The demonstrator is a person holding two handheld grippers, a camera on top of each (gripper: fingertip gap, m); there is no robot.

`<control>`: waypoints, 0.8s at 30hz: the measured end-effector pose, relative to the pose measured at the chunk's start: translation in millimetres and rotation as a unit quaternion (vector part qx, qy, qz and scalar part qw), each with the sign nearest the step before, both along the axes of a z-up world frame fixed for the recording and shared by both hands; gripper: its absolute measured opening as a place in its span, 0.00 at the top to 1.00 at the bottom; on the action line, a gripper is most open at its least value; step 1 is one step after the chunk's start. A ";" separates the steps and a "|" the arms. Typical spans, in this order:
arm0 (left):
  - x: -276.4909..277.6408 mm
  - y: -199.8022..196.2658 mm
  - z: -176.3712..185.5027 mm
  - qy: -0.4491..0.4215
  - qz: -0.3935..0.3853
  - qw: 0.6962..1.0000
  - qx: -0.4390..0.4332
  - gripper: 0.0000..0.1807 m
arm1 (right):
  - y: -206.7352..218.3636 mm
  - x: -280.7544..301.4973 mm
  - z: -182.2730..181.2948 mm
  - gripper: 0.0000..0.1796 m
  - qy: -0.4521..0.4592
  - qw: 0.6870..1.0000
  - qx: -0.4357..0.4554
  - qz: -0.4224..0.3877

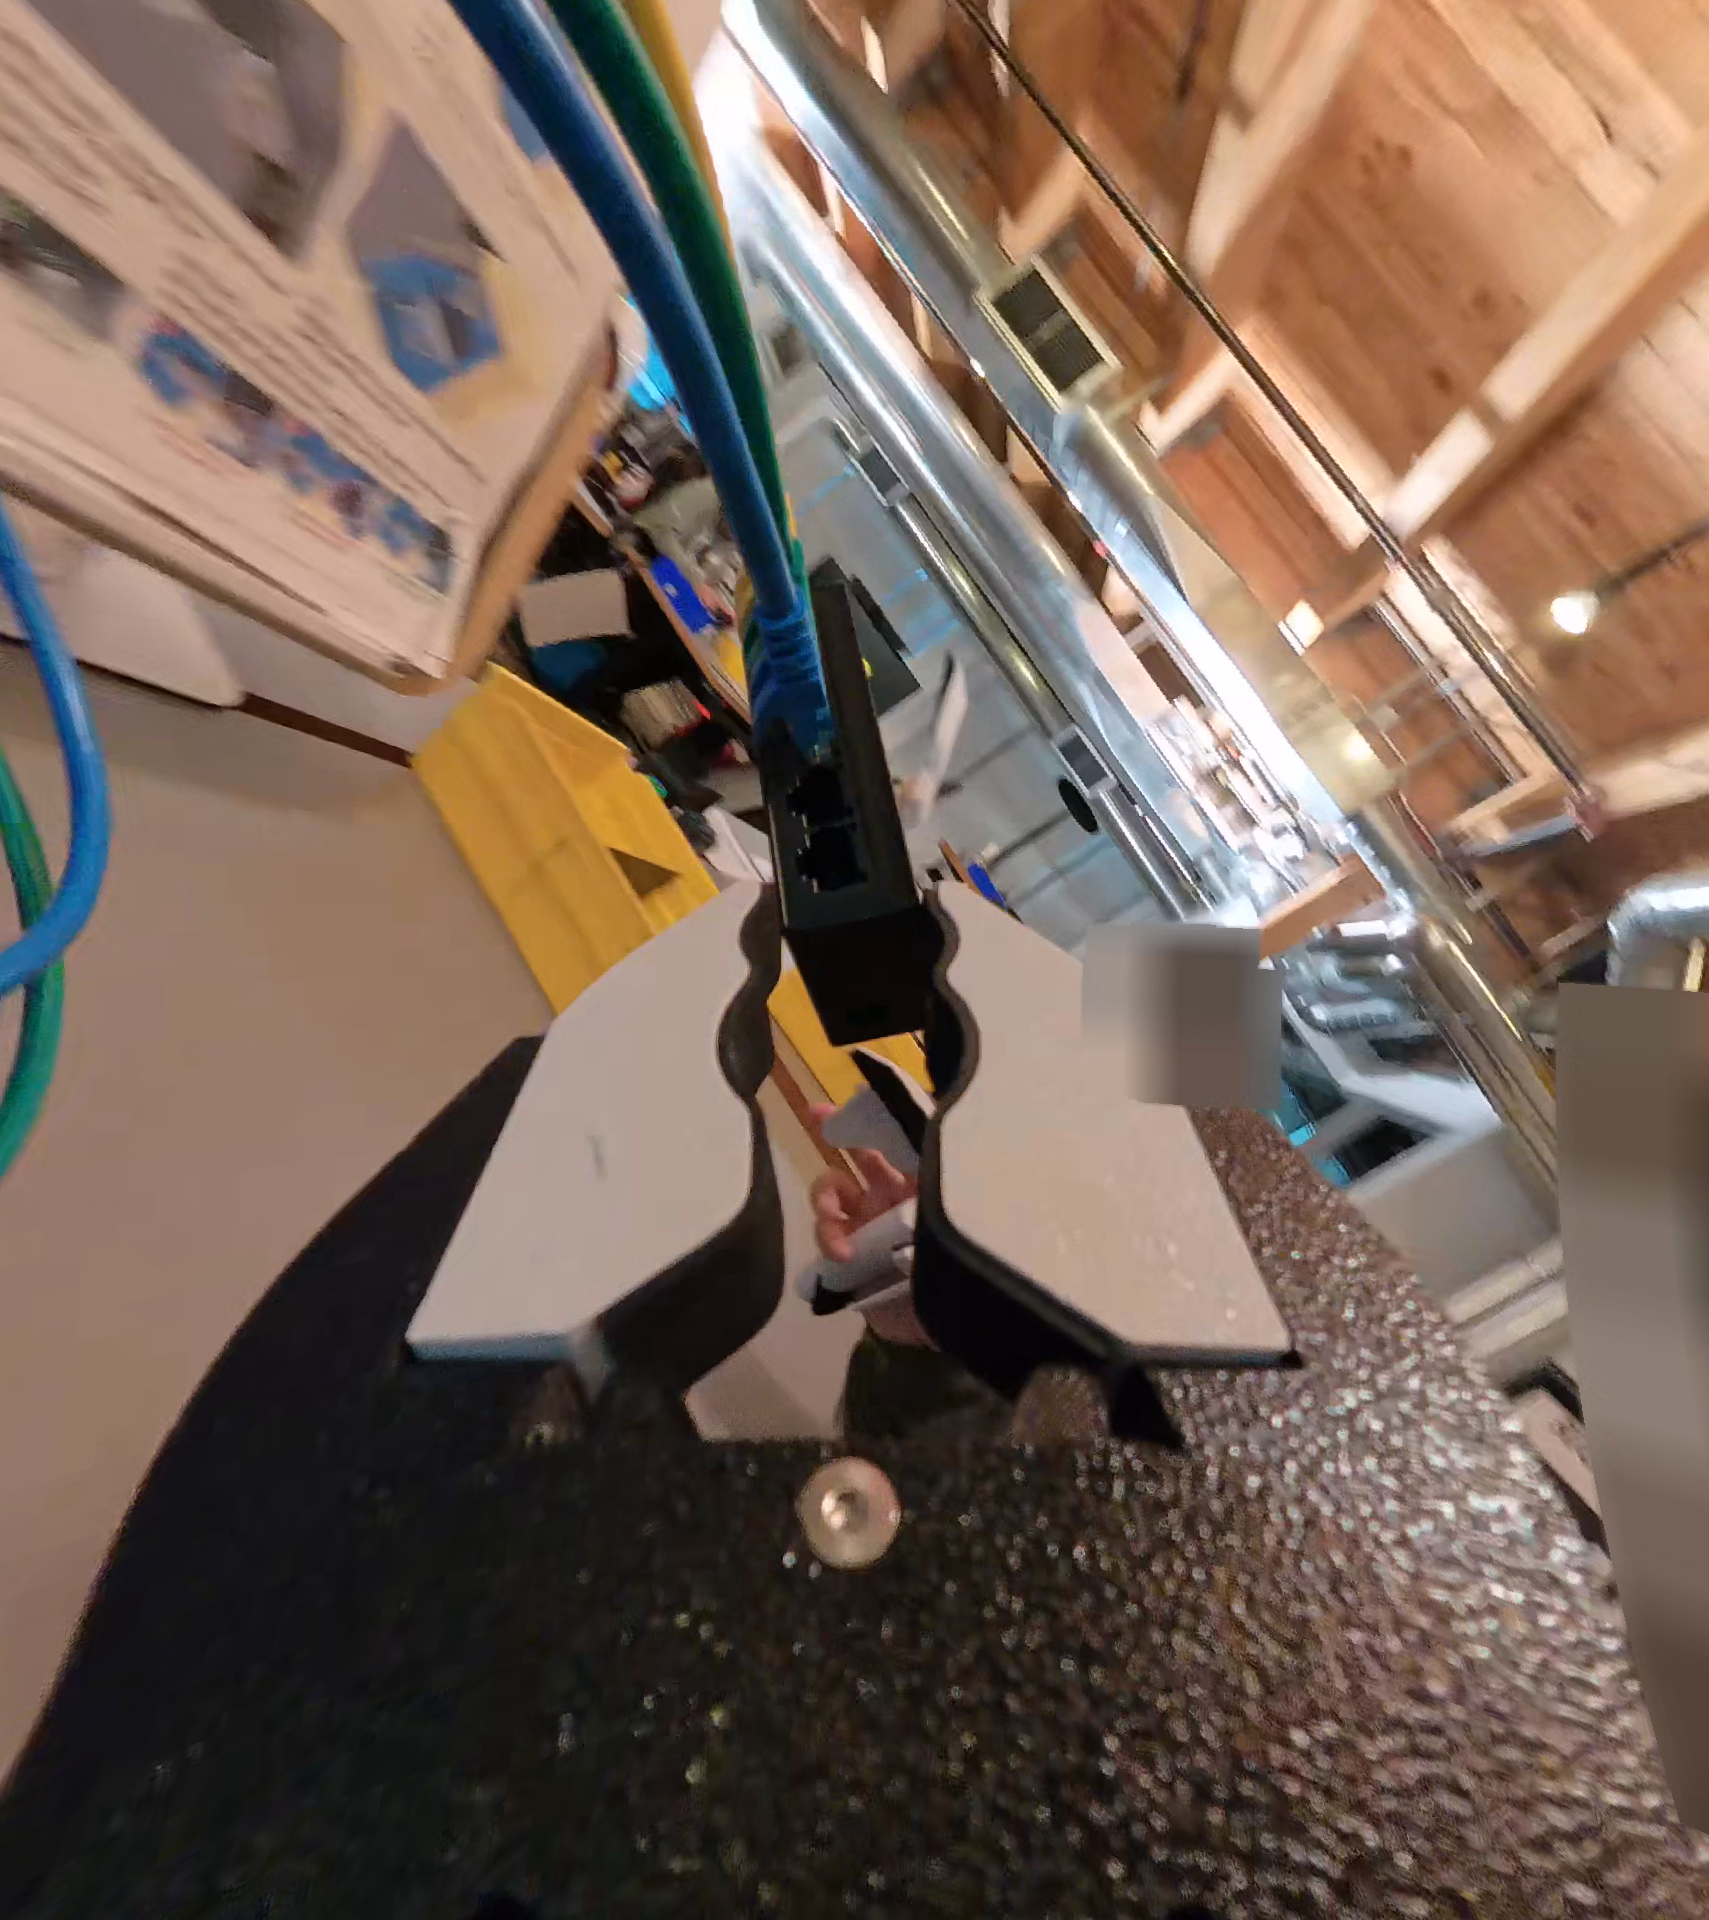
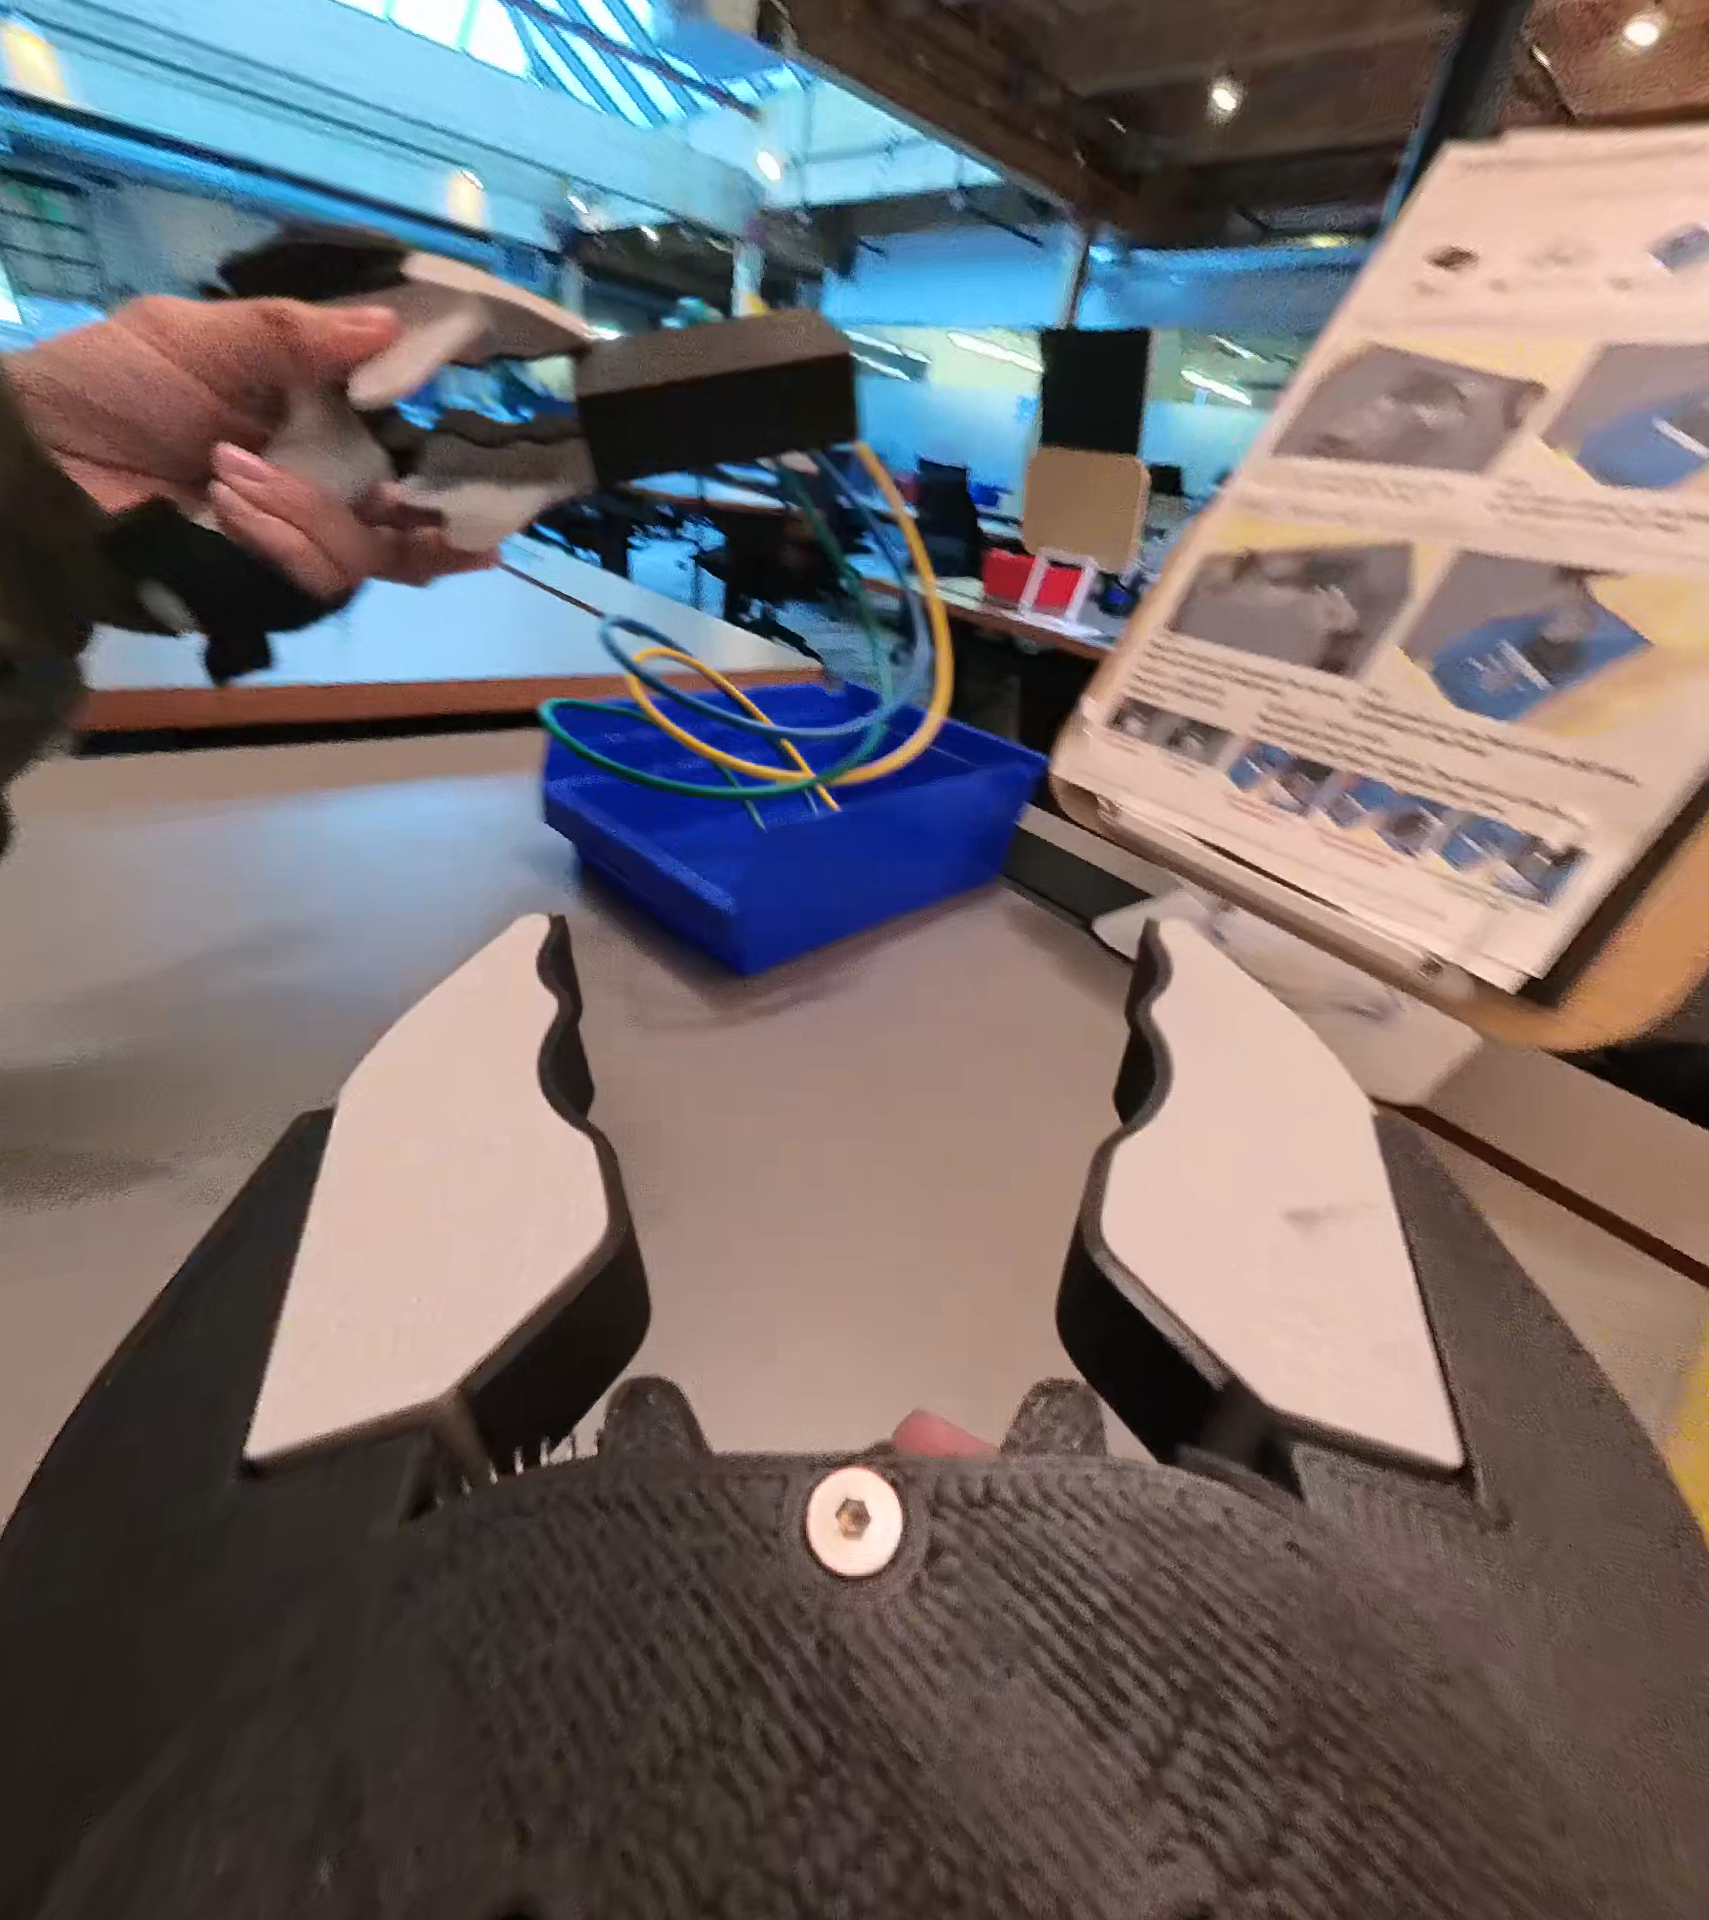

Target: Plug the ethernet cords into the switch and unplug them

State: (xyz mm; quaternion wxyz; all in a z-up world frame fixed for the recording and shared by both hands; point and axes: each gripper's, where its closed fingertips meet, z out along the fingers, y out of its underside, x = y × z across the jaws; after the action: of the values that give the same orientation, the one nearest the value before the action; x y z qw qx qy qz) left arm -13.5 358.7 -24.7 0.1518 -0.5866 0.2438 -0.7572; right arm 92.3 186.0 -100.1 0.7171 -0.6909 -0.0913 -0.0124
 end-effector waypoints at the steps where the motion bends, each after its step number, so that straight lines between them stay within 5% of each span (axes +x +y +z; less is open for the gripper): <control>1: -0.2 -14.4 9.1 -0.008 -0.016 1.000 0.012 0.86 | -0.1 -11.5 7.2 0.45 0.010 1.000 0.011 0.016; 7: 0.6 -102.6 38.5 -0.026 -0.133 0.987 0.083 0.86 | -16.3 -45.0 54.1 0.51 0.177 0.973 0.071 0.129; 12: 13.9 -147.5 0.0 0.014 -0.225 0.968 0.106 0.86 | -25.5 -27.3 67.4 0.61 0.347 0.914 0.081 0.191; 15: 22.2 -172.9 -32.0 0.043 -0.280 0.952 0.119 0.86 | -18.5 -15.6 50.4 0.66 0.365 0.913 0.058 0.174; 20: 38.6 -172.2 -72.8 0.087 -0.297 0.942 0.126 0.86 | -5.9 -22.5 6.2 0.79 0.315 0.930 -0.037 0.187; 24: 48.5 -157.6 -71.0 0.057 -0.272 0.954 0.113 0.86 | -1.5 -15.0 4.0 0.82 0.404 0.890 0.026 0.212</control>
State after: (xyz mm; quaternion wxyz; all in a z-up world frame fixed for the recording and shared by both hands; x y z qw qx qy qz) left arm 35.1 201.2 -95.7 -0.0087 -0.5192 0.4866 -0.7025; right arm 77.2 184.5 -96.0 0.6957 -0.5815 0.0622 0.4172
